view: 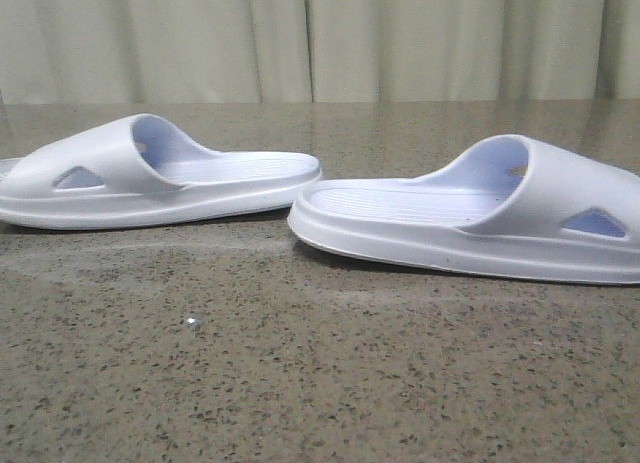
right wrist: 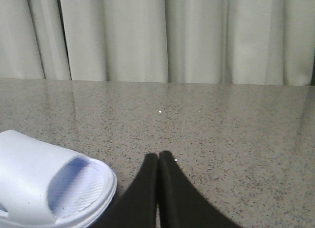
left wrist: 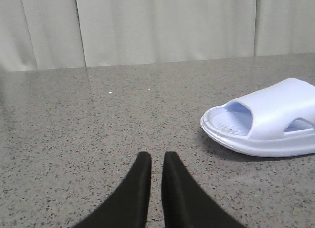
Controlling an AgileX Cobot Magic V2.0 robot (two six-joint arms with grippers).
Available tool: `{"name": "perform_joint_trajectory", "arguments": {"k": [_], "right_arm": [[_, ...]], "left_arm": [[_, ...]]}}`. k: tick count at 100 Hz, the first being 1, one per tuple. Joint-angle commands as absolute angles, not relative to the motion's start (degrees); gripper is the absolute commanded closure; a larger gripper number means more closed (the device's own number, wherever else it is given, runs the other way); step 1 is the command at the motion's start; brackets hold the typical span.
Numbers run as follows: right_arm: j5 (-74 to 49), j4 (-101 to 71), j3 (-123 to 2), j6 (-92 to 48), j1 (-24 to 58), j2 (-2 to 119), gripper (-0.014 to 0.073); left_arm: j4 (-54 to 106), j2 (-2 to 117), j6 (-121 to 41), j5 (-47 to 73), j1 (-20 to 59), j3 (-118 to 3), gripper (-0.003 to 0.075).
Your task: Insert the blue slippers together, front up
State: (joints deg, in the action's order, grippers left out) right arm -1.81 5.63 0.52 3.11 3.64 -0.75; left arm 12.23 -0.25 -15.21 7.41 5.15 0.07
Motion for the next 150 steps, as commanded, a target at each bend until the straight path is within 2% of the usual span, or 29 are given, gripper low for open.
{"name": "perform_joint_trajectory", "arguments": {"k": [1, 150], "right_arm": [[3.06, 5.61, 1.74, 3.16, 3.26, -1.44, 0.0701], [5.05, 5.61, 1.74, 3.16, 3.26, -1.44, 0.0701]], "left_arm": [[12.8, -1.88, -14.59, 2.71, 5.57, 0.65, 0.0704], [12.8, -1.88, -14.59, 2.71, 5.57, 0.65, 0.0704]]}}
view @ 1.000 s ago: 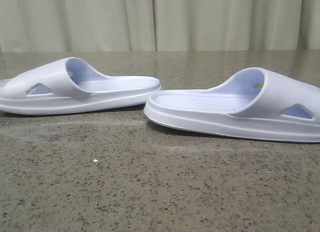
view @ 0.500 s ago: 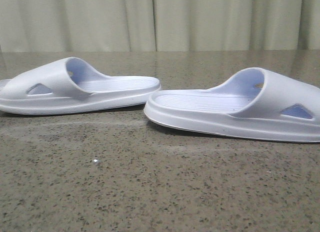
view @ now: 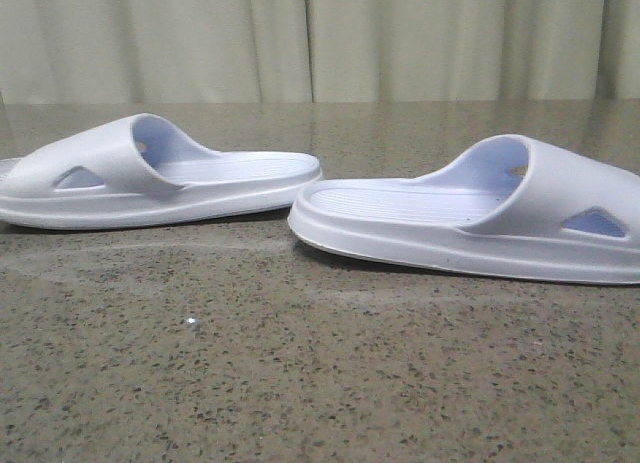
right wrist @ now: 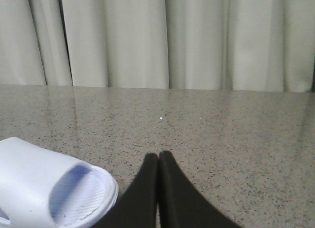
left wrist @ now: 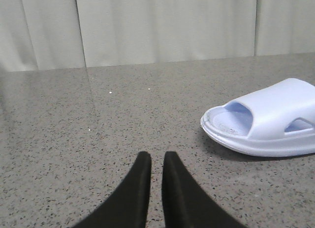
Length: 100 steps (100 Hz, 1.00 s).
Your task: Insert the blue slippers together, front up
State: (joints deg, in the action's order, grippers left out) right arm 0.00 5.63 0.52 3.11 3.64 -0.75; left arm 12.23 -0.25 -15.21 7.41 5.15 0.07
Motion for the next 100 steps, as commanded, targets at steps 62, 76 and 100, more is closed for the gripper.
{"name": "perform_joint_trajectory", "arguments": {"k": [62, 76, 100], "right_arm": [[-10.44, 3.1, -10.91, 7.22, 3.26, -1.31, 0.07], [-15.53, 3.1, -16.91, 7.22, 3.26, -1.09, 0.0677], [-26.31, 3.1, -28.51, 7.22, 3.26, 8.91, 0.0669]], "left_arm": [[45.67, -1.35, -14.59, 3.7, 5.57, -5.03, 0.0705], [45.67, 2.86, -14.59, 6.5, 5.57, -10.98, 0.0705], [42.44, 19.95, -14.59, 20.03, 5.57, -25.11, 0.0705]]}}
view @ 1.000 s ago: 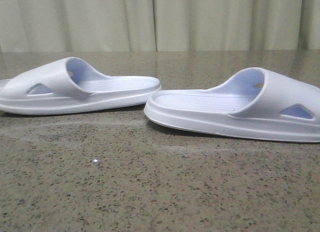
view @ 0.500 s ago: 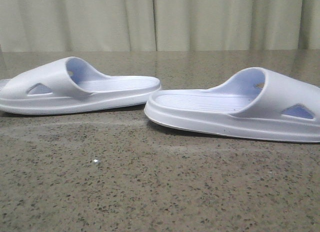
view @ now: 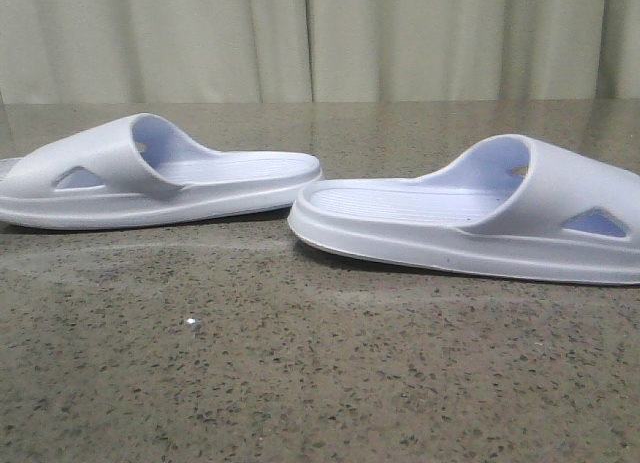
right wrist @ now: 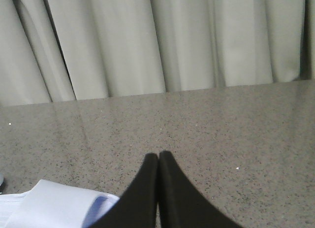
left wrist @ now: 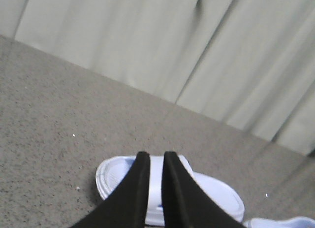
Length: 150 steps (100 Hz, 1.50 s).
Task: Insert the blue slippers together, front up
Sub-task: 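Lower the left gripper over the heel of the slipper nearest it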
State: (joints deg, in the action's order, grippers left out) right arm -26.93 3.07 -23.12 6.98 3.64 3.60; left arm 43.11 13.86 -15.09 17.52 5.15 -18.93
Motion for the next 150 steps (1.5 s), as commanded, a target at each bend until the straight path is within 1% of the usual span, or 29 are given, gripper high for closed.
{"name": "perform_joint_trajectory", "arguments": {"k": [1, 17, 34, 38, 43, 48, 53, 55, 59, 65, 68, 70, 71, 75, 80, 82, 99, 120, 150], "right_arm": [[-26.69, 3.1, -29.17, 7.22, 3.26, 9.33, 0.0669], [-28.04, 3.1, -33.82, 7.22, 3.26, 17.42, 0.0671], [-28.89, 2.26, -33.86, 7.22, 3.26, 22.19, 0.0666], [-29.05, 1.36, -33.86, 7.22, 3.26, 22.69, 0.0645], [-29.05, 0.36, -33.86, 7.22, 3.26, 22.96, 0.0596], [-28.91, 0.0, -33.86, 7.22, 3.26, 23.19, 0.0522], [-28.8, 0.0, -33.86, 7.22, 3.26, 23.24, 0.0408], [-28.7, 0.0, -33.86, 7.22, 3.26, 23.34, 0.0379], [-28.58, 0.0, -33.86, 7.22, 3.26, 23.33, 0.0281], [-28.17, 0.0, -33.86, 7.22, 3.26, 23.37, 0.0196], [-27.92, 0.0, -33.86, 7.22, 3.26, 23.37, 0.0169], [-27.74, 0.0, -33.86, 7.22, 3.26, 23.37, 0.0157], [-27.74, 0.0, -33.86, 7.22, 3.26, 23.37, 0.0154], [-27.52, 0.0, -33.86, 7.22, 3.26, 23.37, 0.0148], [-27.22, 0.0, -33.86, 7.22, 3.26, 23.37, 0.0149], [-26.98, 0.0, -33.86, 7.22, 3.26, 23.37, 0.0149], [-24.95, 0.0, -33.86, 7.22, 3.26, 23.37, 0.0149], [-24.38, 0.0, -33.86, 7.22, 3.26, 23.37, 0.0149], [-24.38, 0.0, -33.86, 7.22, 3.26, 23.37, 0.0149]], "left_arm": [[42.32, 20.47, -14.59, 20.72, 5.57, -25.54, 0.0705], [42.54, 29.84, -14.59, 22.98, 5.57, -32.4, 0.0705], [43.7, 35.45, -14.59, 23.14, 5.57, -33.0, 0.0704], [43.7, 36.46, -14.59, 23.73, 5.57, -33.0, 0.0704], [43.7, 37.4, -14.59, 24.5, 5.57, -33.0, 0.07], [43.7, 38.06, -14.72, 25.41, 5.57, -33.0, 0.0682], [43.7, 38.42, -15.01, 25.68, 5.57, -33.0, 0.0642], [43.7, 38.49, -15.01, 25.68, 5.57, -33.0, 0.0618], [43.7, 38.47, -15.01, 25.68, 5.57, -33.0, 0.0559], [43.7, 38.47, -15.01, 25.56, 5.57, -33.0, 0.0457], [43.7, 38.47, -15.01, 25.56, 5.57, -33.0, 0.0386], [43.7, 38.47, -15.01, 25.56, 5.57, -33.0, 0.0357], [43.7, 38.47, -15.01, 25.56, 5.57, -33.0, 0.0329], [43.73, 38.6, -15.01, 25.47, 5.57, -33.0, 0.0257], [44.37, 38.96, -15.01, 25.21, 5.57, -33.0, 0.0206], [44.75, 39.07, -15.01, 25.07, 5.57, -33.0, 0.0197], [48.98, 42.31, -15.01, 21.73, 5.57, -33.0, 0.0204], [56.64, 49.96, -15.01, 16.94, 5.57, -33.0, 0.0204], [64.64, 61.19, -15.01, 15.98, 5.57, -33.08, 0.0204]]}}
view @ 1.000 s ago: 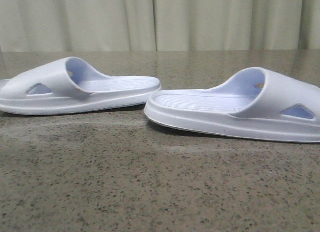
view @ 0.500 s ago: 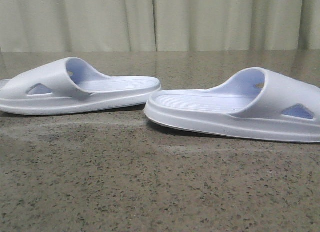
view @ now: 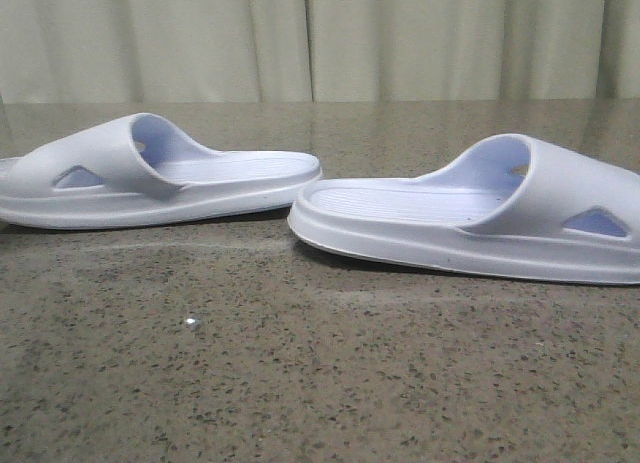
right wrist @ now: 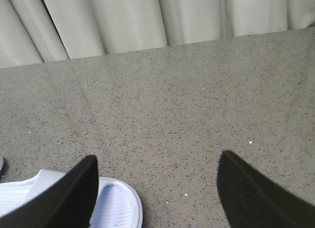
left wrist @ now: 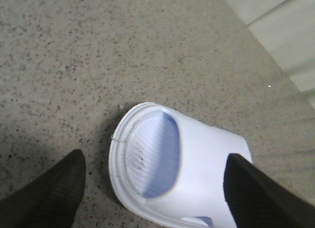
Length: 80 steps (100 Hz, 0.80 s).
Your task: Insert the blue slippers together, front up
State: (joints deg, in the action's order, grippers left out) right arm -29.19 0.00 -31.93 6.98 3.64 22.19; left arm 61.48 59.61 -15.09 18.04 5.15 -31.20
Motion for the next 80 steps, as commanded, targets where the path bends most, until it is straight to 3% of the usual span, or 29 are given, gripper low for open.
{"name": "perform_joint_trajectory", "arguments": {"k": [1, 80], "right_arm": [[-24.38, 0.0, -33.86, 7.22, 3.26, 23.37, 0.0149], [-23.46, 0.0, -33.76, 7.22, 3.26, 23.37, 0.0149]], "left_arm": [[64.85, 61.58, -15.01, 15.98, 5.57, -33.08, 0.0204], [68.93, 74.35, -15.15, 19.06, 5.57, -36.62, 0.0206]]}}
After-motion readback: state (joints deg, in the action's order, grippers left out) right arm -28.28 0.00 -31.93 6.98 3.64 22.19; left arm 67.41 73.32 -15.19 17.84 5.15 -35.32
